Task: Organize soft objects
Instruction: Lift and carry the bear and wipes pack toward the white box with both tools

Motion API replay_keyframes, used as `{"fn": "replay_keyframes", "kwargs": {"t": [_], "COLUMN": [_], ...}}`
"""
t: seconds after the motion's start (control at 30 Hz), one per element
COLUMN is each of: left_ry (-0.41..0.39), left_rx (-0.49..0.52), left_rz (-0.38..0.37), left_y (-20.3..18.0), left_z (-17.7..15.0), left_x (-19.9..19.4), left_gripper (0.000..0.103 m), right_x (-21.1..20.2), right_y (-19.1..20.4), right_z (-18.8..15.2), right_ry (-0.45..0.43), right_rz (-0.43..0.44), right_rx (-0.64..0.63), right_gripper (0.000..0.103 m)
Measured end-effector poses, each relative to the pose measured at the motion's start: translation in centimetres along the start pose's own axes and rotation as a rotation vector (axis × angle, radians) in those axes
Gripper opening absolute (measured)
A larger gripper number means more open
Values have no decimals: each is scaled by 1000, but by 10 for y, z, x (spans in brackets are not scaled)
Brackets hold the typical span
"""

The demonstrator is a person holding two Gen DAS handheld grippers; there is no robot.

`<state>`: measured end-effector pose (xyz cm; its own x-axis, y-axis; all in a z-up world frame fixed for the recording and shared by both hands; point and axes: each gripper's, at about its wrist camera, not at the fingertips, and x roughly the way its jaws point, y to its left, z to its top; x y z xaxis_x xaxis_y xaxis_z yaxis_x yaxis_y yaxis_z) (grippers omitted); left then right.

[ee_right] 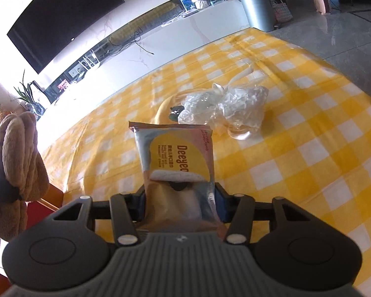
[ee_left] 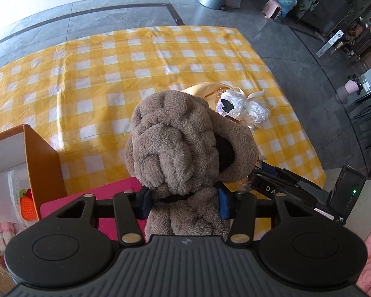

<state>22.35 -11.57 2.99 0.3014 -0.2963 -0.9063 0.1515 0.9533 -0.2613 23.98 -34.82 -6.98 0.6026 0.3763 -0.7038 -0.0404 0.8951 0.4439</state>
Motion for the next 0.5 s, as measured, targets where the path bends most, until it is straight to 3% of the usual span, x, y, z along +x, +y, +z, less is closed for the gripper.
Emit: {"fn": "replay_keyframes", "kwargs": {"t": [0.2, 0.37, 0.5], "left_ry": [-85, -173, -243], "left_rx": [10, 20, 48], "left_rz": [-27, -85, -64], "left_y": [3, 2, 3], "left_z": [-15, -24, -35], "left_x": [-21, -55, -85], "left_gripper": [57, 57, 57], "right_x": [-13, -30, -45], "right_y": [13, 24, 27], "right_z": [3, 3, 7], "right_ry": [-37, -83, -122], "right_rz": [91, 105, 165], "right_rx": [-4, -20, -18], "right_gripper": [52, 52, 52]}}
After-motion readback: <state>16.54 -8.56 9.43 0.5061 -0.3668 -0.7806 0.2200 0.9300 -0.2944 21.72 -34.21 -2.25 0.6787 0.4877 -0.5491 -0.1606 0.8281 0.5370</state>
